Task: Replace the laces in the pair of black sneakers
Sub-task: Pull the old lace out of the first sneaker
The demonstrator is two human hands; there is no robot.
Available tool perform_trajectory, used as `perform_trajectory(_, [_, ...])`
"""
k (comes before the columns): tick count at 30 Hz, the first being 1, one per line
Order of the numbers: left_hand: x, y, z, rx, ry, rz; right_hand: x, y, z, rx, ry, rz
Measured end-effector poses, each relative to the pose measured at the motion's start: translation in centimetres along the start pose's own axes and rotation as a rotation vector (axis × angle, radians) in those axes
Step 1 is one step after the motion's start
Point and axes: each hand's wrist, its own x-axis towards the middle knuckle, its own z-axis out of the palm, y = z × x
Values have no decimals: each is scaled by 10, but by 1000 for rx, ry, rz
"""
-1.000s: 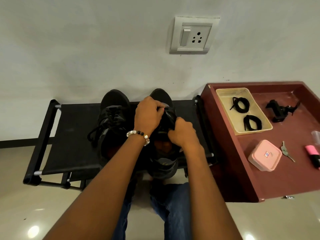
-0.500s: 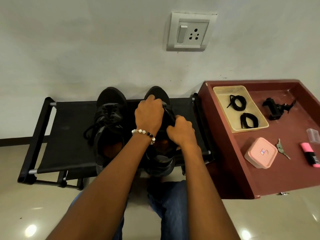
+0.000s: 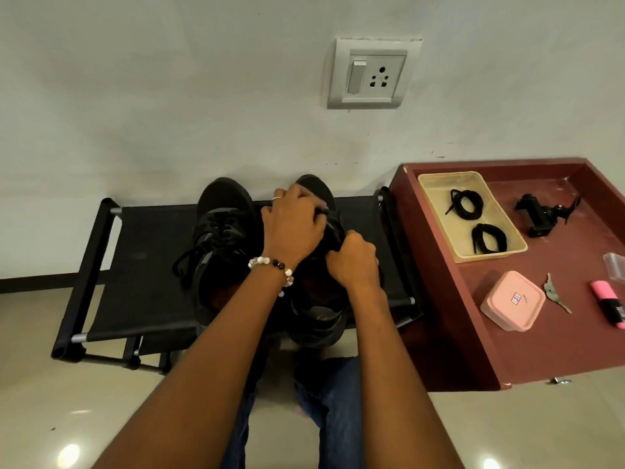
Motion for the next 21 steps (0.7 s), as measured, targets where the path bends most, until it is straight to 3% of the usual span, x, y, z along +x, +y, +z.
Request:
perform_trajectory(2, [-3, 5, 0, 207, -43, 3, 0, -1, 2, 34, 4, -3])
perform_trajectory(5, [-8, 17, 5, 386, 46, -37, 1, -1, 3, 65, 9, 4])
perform_trajectory(10, [-11, 26, 15, 341, 84, -90, 2, 1, 2, 87, 13, 15])
perform_trajectory(13, [1, 8, 18, 146, 37, -112, 3, 0, 2, 108, 2, 35])
perform_trajectory(16, [6, -9, 9, -261, -44, -191, 3, -1, 4, 139, 5, 59])
perform_trajectory(21, [7, -12, -22, -1127, -51, -619, 4, -2, 6, 176, 27, 86])
